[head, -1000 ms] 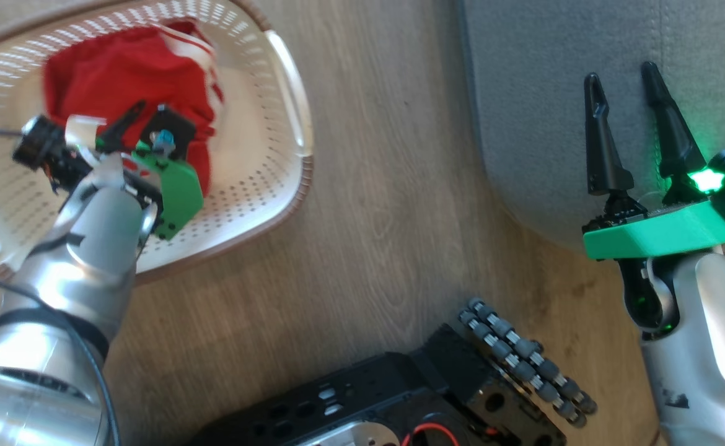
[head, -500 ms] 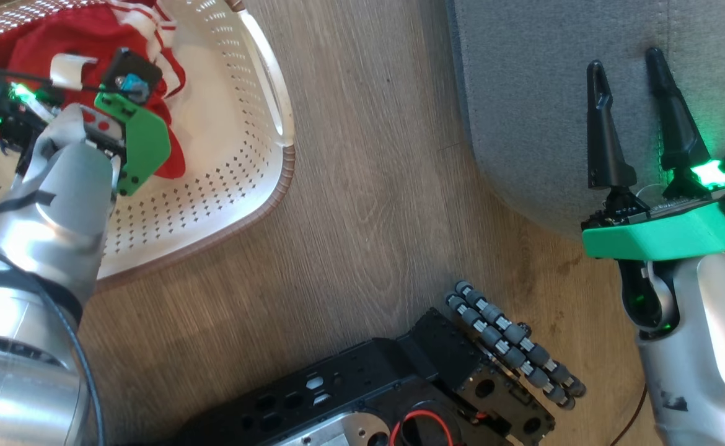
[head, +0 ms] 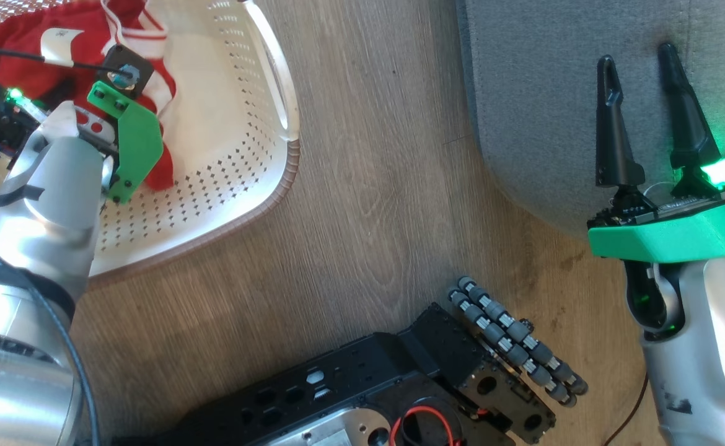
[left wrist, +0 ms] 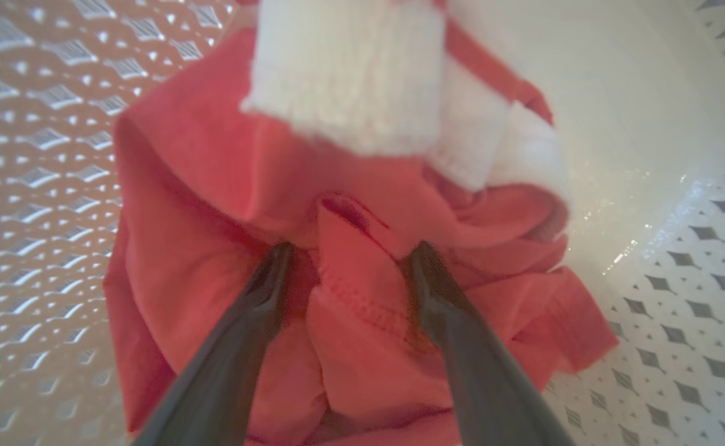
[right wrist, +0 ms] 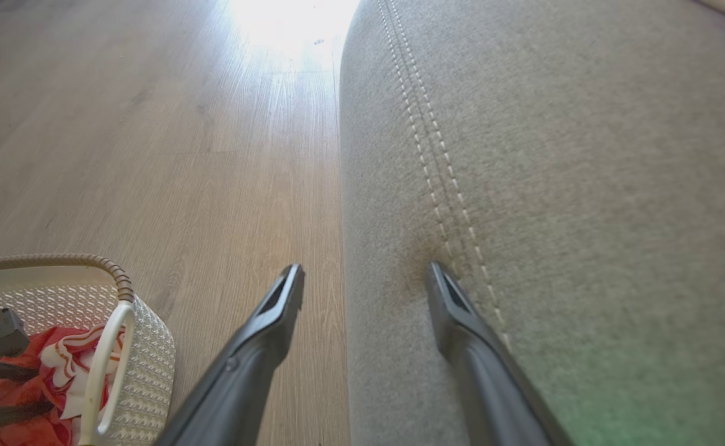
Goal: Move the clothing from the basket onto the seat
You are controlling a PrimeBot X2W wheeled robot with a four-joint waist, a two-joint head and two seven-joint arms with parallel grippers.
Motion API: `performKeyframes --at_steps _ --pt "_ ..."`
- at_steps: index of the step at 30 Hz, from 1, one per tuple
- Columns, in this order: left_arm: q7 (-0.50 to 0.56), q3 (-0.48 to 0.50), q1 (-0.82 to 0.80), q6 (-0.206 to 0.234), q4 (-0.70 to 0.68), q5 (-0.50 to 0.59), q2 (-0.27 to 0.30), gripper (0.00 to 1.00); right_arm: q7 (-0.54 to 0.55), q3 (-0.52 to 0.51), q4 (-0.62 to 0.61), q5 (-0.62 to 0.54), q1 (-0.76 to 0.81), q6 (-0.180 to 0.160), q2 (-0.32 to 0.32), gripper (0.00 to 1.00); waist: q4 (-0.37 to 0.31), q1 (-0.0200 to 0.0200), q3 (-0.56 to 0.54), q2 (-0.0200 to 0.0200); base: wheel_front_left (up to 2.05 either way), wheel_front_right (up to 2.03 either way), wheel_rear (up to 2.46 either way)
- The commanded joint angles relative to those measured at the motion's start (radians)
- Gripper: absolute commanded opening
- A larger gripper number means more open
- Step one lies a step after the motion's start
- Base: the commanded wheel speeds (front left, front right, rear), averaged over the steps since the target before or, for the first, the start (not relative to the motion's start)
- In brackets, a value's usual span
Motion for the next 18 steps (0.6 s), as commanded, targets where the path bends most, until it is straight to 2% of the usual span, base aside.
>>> performKeyframes --at_steps 1,5,6,7,11,18 --pt "0.016 0.013 0.013 -0.009 -0.006 -0.009 0.028 1.0 0.02 0.018 0.041 0.005 0.082 0.0 -0.008 1.0 0.001 0.0 0.001 -0.0001 0.0 0.0 0.0" --pt "0.08 0.017 0.021 -0.04 -0.006 -0.029 0.027 1.0 0.02 0.015 0.042 0.003 0.086 0.0 -0.009 1.0 0.005 0.0 0.002 -0.0001 0.0 0.0 0.0" --pt "0.093 0.018 0.021 -0.044 -0.006 -0.033 0.027 0.43 0.02 0.015 0.042 0.003 0.086 0.0 -0.009 1.0 0.006 0.0 0.002 -0.0001 0.0 0.0 0.0" --pt "0.099 0.017 0.021 -0.046 -0.006 -0.035 0.027 0.0 0.02 0.016 0.041 0.003 0.084 0.0 -0.008 1.0 0.007 0.0 0.003 -0.0001 0.0 0.0 0.0" --pt "0.099 0.011 0.019 -0.048 -0.006 -0.041 0.027 0.0 0.02 0.019 0.043 0.004 0.068 0.0 -0.008 1.0 0.01 0.0 0.003 -0.0001 0.0 0.0 0.0" --pt "0.006 0.026 0.039 0.0 -0.006 -0.071 0.028 0.0 0.02 0.03 0.052 0.01 0.03 0.0 -0.002 1.0 0.004 0.0 -0.024 -0.0001 0.0 0.0 0.0"
